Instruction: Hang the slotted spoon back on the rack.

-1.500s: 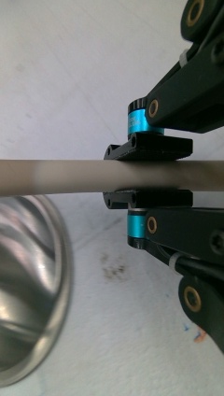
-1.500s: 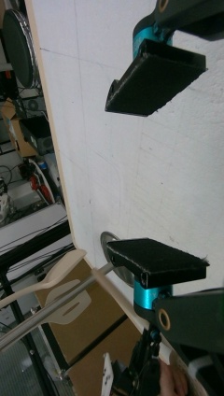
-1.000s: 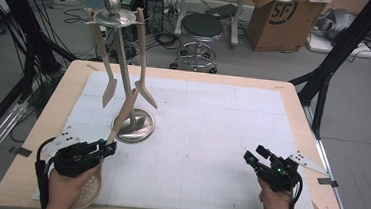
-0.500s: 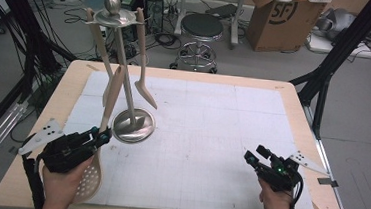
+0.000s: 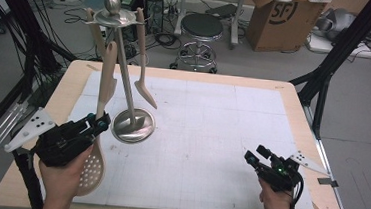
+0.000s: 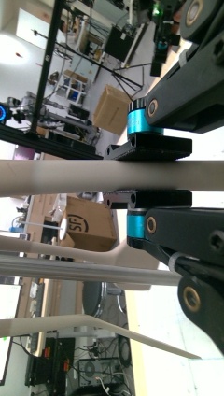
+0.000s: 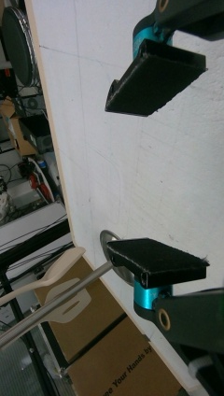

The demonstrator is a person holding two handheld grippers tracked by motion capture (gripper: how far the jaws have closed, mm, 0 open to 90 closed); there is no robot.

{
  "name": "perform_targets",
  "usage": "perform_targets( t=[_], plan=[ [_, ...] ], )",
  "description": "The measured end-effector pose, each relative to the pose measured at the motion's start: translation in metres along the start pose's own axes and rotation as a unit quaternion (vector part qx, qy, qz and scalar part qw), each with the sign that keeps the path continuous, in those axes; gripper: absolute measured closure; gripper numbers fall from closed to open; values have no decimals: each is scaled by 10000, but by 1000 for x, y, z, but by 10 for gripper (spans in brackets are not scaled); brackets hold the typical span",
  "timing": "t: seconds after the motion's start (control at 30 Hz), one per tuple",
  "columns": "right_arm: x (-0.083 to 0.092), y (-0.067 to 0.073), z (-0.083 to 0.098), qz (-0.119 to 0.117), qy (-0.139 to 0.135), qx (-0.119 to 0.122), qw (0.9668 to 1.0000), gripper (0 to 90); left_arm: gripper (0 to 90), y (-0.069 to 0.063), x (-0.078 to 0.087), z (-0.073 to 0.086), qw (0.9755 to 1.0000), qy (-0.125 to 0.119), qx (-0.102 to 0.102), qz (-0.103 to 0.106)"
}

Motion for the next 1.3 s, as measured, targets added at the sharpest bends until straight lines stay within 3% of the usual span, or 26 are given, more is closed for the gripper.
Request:
perform_targets(
  t=[0.5,0.77,1.3],
  plan=[
    [0,0,0,9,6,-9,10000,271,781,7,3,-12,10000,-89,22,17],
    [0,0,0,7,16,-16,10000,271,781,16,7,-13,10000,-54,61,2],
    [-1,0,1,38,19,-9,10000,271,780,37,17,-32,9997,-162,153,53]
  ],
)
Point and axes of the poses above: each handheld gripper's, and its own axes: x roughly backward along the jaws, z roughly out of its underside, y roughly to its left, the point moved 9 cm from there along -x, roughly forward along the jaws
